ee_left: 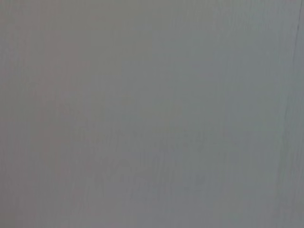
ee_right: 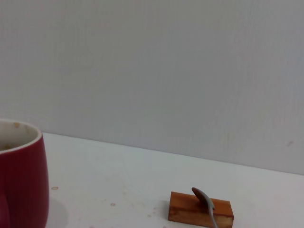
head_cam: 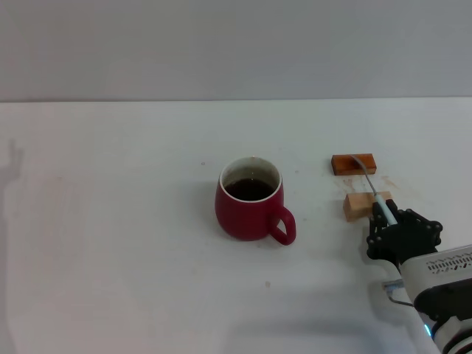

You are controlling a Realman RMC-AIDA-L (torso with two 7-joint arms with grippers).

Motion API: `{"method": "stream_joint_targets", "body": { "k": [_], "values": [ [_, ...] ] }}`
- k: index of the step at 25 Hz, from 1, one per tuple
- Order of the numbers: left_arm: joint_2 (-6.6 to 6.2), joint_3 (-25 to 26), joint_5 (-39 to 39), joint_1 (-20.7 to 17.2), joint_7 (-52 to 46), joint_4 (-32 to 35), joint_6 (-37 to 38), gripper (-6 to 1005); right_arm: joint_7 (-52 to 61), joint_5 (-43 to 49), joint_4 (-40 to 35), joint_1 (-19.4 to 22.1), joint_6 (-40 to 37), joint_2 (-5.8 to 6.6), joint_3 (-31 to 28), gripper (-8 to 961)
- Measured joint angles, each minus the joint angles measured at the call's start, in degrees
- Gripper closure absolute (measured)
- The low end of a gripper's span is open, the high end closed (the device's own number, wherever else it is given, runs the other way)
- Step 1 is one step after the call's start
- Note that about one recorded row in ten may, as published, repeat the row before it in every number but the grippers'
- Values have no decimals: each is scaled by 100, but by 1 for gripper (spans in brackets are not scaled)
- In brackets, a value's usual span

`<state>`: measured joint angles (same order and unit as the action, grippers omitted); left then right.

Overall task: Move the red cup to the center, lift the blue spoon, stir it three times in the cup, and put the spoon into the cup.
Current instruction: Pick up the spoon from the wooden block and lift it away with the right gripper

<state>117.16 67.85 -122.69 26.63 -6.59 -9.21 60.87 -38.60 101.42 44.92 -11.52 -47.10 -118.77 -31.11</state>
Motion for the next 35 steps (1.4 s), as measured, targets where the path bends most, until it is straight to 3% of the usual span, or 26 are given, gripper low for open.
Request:
{"method": "stream_joint_targets", "body": {
  "k": [35],
  "values": [
    [9, 0, -1, -36, -28, -29, 3, 158, -12, 438, 41, -10, -66, 20, -61, 812]
  ]
}}
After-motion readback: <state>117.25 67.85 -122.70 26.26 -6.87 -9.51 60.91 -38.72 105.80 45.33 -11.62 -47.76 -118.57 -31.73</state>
